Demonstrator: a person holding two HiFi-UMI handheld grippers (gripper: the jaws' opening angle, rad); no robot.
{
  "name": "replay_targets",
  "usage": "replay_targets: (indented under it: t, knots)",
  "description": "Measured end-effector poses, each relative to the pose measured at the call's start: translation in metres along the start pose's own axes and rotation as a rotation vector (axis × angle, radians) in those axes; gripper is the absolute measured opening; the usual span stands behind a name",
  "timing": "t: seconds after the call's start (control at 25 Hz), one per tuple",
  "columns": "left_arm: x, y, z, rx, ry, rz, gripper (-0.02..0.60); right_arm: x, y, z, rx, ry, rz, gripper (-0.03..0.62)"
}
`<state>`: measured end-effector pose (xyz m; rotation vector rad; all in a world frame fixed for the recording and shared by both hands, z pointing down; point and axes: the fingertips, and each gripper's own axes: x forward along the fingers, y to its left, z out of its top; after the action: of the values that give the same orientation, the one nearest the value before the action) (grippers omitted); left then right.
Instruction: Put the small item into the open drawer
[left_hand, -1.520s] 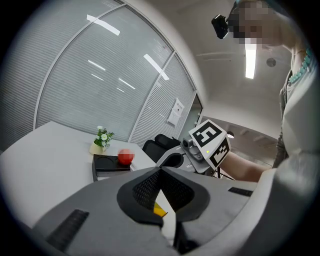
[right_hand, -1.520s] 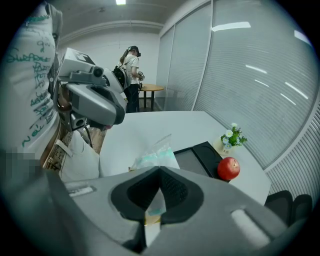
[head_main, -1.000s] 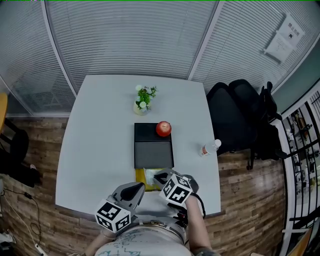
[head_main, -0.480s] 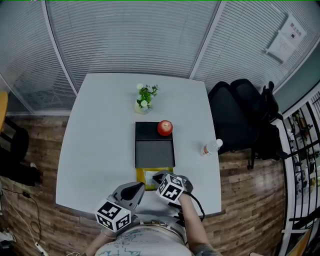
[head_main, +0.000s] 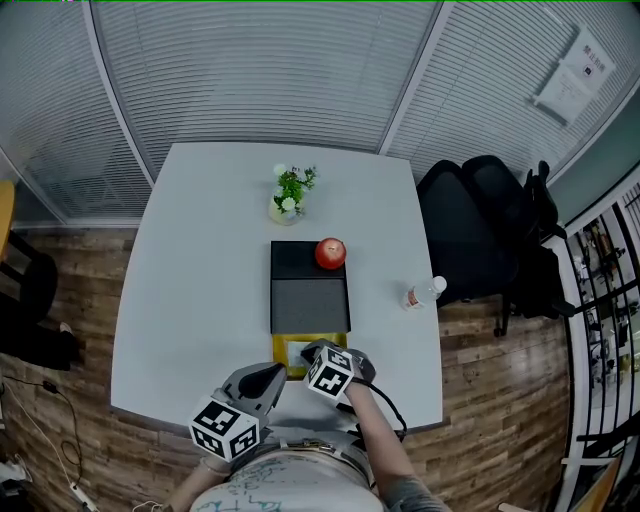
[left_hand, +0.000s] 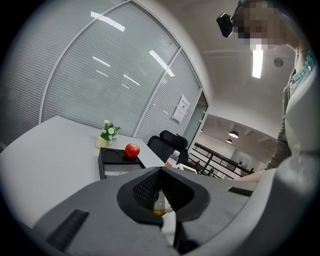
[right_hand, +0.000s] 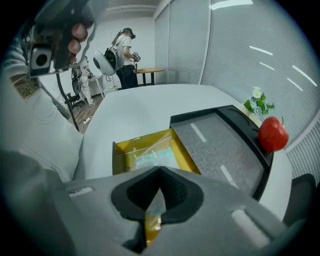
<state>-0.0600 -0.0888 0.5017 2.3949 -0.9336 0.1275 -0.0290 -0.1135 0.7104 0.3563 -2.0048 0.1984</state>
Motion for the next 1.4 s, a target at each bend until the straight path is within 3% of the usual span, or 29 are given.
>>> replay_targets:
  t: [0.6,1.4]
  knots:
    - [0.001,0.003,-0.003,-0.011,0.013,0.003,-0.003,0.027,-0.004,-0.021,0.009,0.081,-0.003,0.004]
    - [0.01,0.003,-0.009,-0.004,0.046,-0.005,-0.003,0.034,-0.004,-0.024,0.044,0.063,-0.022,0.002]
